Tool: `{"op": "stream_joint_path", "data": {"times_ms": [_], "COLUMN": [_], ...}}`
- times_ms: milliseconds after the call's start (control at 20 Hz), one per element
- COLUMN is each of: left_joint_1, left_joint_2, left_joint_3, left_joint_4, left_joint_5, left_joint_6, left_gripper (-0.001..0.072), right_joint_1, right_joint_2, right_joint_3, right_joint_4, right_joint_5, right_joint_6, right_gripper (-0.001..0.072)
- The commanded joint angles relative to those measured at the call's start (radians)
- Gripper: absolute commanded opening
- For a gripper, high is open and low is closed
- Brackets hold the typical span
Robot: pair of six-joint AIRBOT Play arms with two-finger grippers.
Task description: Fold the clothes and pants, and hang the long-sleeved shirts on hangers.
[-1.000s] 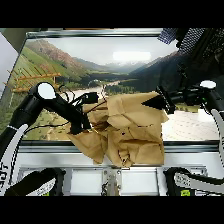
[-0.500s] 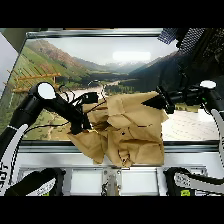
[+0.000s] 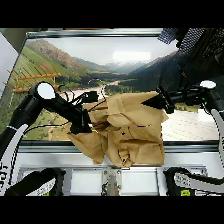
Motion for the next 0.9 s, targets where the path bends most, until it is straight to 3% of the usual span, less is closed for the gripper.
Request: {"op": "stream_joint_path", "data": {"times_ms": [0, 150, 200, 250, 850], "left_joint_1": [0.0, 0.008, 0.019, 0.032, 0.237], "left_joint_2": [0.0, 0.006, 0.014, 0.027, 0.172], "left_joint_3": [0.001, 0.001, 0.001, 0.001, 0.001], "left_joint_4": [0.008, 0.008, 0.008, 0.008, 0.002], "left_joint_5": [-0.005, -0.006, -0.004, 0.003, 0.091], "left_joint_6": [-0.05, -0.104, -0.115, -0.143, -0.304], "left_gripper": [0.0415, 0.0417, 0.0531, 0.0699, 0.0687], "right_joint_1": [0.0, 0.0, 0.0, 0.0, 0.0], "right_joint_2": [0.0, 0.0, 0.0, 0.0, 0.0], "right_joint_3": [0.0, 0.0, 0.0, 0.0, 0.0], "right_joint_4": [0.001, 0.001, 0.001, 0.001, 0.002], "right_joint_5": [-0.013, -0.033, -0.038, -0.042, -0.046], "right_joint_6": [0.0, 0.0, 0.0, 0.0, 0.015], "right_gripper": [0.0015, 0.0014, 0.0014, 0.0014, 0.0013]}}
